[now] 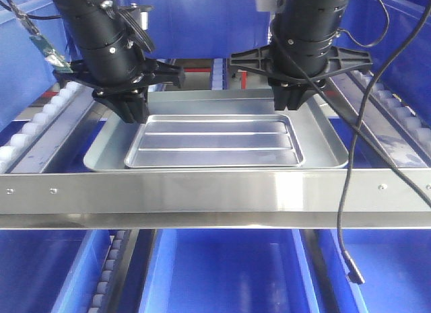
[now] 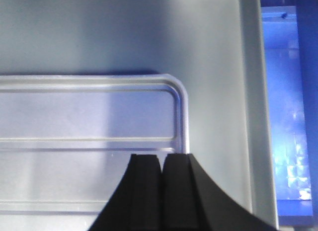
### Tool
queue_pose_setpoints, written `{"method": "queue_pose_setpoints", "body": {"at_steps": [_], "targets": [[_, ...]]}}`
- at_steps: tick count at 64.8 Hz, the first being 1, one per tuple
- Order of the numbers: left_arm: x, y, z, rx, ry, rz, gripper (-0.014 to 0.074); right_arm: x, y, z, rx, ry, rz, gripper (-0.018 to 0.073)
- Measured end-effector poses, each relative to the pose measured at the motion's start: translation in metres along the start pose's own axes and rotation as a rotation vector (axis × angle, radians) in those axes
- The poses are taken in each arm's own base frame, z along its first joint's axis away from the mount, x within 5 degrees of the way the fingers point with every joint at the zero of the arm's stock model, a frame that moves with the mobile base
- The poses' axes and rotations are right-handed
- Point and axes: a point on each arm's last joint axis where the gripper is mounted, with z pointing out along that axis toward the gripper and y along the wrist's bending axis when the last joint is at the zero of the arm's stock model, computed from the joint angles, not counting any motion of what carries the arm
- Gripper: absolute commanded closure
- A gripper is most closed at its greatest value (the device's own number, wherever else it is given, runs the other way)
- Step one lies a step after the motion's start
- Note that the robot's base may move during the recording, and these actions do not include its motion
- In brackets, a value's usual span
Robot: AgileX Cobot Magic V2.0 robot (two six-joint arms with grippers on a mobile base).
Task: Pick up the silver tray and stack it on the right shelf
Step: 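Open both grippers and raise them away from the stacked trays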
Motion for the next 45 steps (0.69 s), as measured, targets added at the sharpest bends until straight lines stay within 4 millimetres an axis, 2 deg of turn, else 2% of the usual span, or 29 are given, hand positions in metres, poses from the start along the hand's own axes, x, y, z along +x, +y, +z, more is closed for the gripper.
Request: {"method": "queue_pose_setpoints", "body": {"at_steps": [5, 11, 19, 34, 45], "targets": [[0.001, 0.0, 0.0, -0.003, 0.014, -0.004, 0.0688, 0.0, 0.001, 0.0, -0.006, -0.004, 0.0, 0.0517], [0.001, 0.0, -0.004, 0.003, 0.026, -0.024, 0.0688, 0.0, 0.001, -0.001, -0.015, 0.0, 0.015, 0.0507], [-0.002, 0.0, -0.021, 0.023, 0.016, -0.056, 0.0688, -0.005, 0.002, -0.01, -0.041, -0.023, 0.032, 0.0507], [-0.001, 0.002, -0.063, 0.084, -0.113, -0.09, 0.0688, -0.006, 0.009, -0.048, -0.242, -0.161, 0.018, 0.0507], [0.024, 0.01, -0.097, 0.126, -0.227, -0.09, 0.0688, 0.008, 0.002, -0.086, -0.421, -0.288, -0.049, 0.0507]]}}
